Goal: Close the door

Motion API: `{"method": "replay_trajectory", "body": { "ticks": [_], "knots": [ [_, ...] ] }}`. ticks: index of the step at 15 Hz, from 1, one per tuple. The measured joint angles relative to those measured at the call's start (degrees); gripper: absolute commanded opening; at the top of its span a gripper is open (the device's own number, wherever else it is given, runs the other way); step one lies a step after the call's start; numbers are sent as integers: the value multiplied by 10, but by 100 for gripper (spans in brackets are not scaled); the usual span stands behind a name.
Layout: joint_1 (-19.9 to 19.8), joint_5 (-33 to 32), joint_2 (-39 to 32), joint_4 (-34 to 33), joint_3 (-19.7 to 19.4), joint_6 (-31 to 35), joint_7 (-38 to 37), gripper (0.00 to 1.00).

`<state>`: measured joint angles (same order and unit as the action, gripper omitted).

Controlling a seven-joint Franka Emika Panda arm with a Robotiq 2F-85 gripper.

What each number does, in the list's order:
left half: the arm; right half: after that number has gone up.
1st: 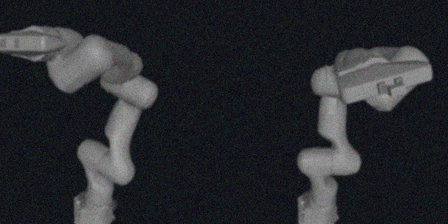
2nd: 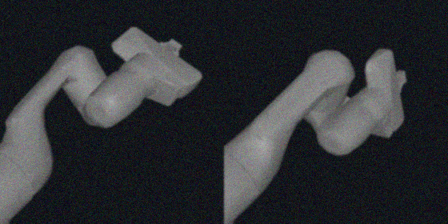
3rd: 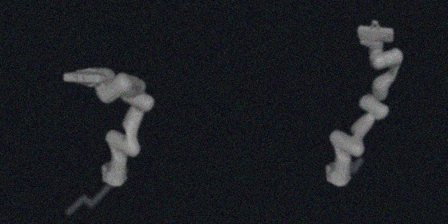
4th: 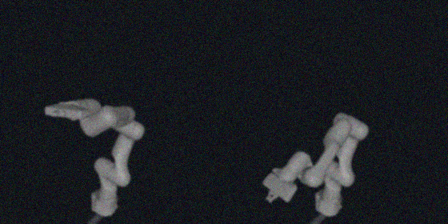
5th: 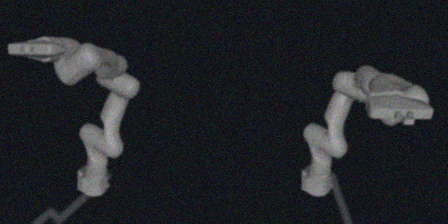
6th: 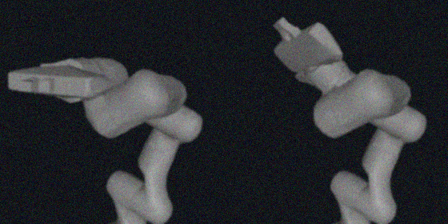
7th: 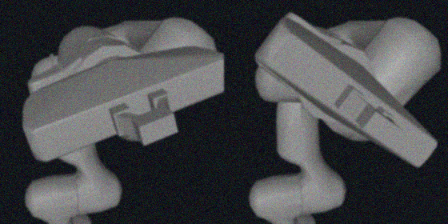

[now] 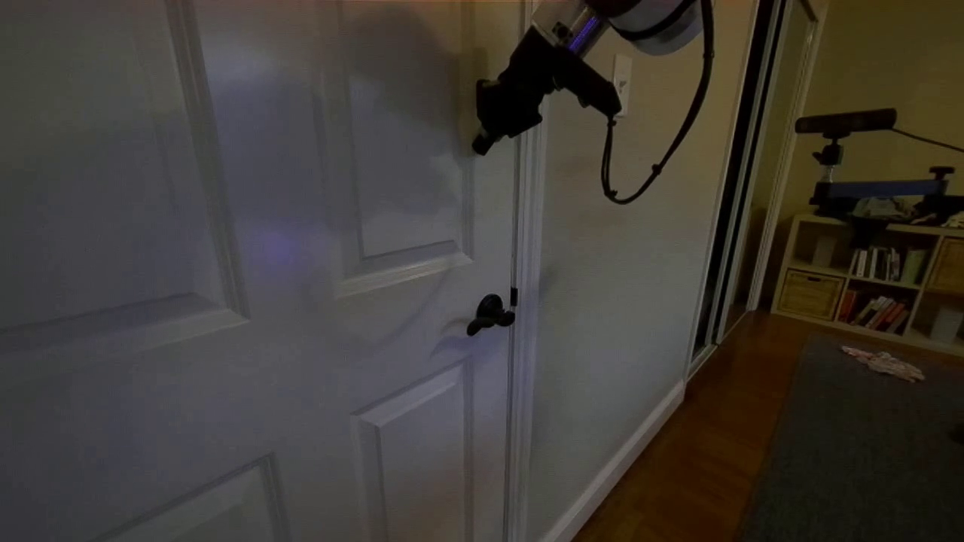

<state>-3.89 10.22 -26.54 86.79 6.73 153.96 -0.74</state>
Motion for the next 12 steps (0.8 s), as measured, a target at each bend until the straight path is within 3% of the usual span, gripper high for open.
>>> {"method": "replay_trajectory", "body": {
  "ticks": [4, 10, 12],
  "knots": [
    [-1, 27, 33, 34, 15, -90, 52, 54],
    [1, 33, 170, 178, 8, -248, 73, 93],
    [4, 32, 219, 232, 3, -291, 73, 100]
  ]
}}
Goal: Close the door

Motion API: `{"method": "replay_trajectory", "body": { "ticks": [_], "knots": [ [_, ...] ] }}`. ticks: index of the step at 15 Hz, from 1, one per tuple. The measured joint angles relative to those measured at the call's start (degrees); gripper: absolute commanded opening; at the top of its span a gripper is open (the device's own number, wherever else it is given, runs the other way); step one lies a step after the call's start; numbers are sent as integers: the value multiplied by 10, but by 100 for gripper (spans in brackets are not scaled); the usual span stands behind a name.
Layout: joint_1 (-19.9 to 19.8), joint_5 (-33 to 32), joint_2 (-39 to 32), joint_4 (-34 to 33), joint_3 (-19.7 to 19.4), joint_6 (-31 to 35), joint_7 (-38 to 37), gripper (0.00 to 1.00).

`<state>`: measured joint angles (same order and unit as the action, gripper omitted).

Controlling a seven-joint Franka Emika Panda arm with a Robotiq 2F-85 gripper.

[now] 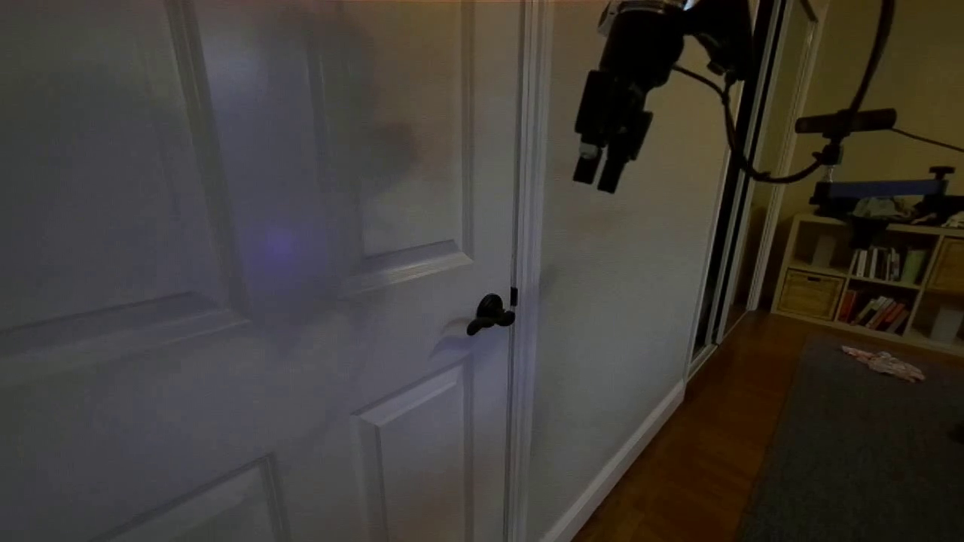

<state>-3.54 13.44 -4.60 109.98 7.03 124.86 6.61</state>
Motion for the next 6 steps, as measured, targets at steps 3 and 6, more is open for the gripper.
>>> {"method": "replay_trajectory", "body": {
  "ticks": [3, 6],
  "knots": [
    [7, -1, 64, 76, -7, -36, -1, 100],
    [15, -1, 90, 108, -11, -40, -2, 100]
  ]
}}
